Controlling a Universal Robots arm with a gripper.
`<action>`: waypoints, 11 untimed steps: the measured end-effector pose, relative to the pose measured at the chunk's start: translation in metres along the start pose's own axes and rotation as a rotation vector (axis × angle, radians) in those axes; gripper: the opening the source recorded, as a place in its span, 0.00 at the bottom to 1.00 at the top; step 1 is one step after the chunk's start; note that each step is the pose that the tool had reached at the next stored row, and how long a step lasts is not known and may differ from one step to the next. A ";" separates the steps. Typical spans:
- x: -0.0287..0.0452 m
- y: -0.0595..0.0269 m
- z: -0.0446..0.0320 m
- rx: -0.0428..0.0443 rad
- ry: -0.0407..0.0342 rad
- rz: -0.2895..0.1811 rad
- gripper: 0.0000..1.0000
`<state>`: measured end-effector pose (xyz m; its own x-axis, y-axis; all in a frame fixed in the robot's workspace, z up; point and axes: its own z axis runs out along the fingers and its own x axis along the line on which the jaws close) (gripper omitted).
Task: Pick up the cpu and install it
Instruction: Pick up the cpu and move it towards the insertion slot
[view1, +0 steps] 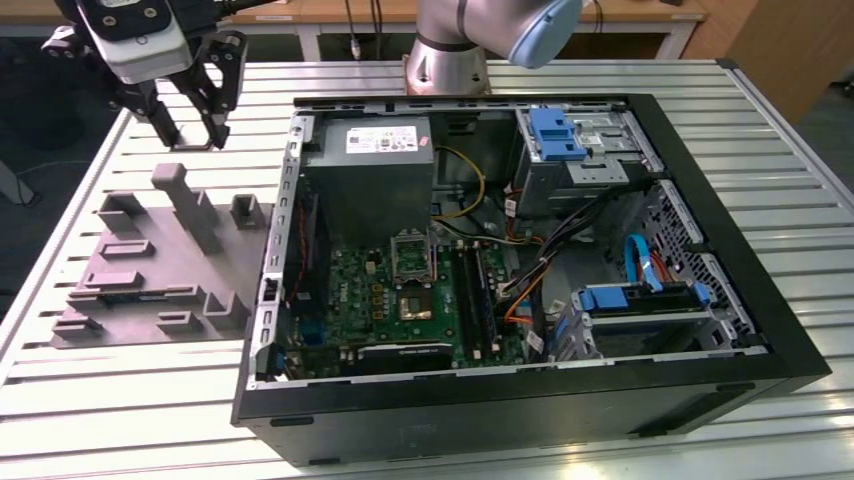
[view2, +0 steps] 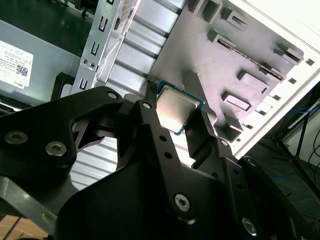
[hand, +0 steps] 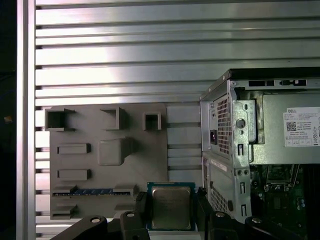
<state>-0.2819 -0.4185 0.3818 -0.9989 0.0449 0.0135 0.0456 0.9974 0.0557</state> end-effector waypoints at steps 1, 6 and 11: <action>-0.0009 0.0000 0.0000 0.0000 0.0000 0.000 0.47; -0.0061 0.0003 -0.0001 0.0000 0.0000 0.000 0.47; -0.0110 0.0005 -0.0002 0.0000 0.0001 0.000 0.47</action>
<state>-0.2710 -0.4185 0.3818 -0.9989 0.0449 0.0136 0.0456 0.9974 0.0556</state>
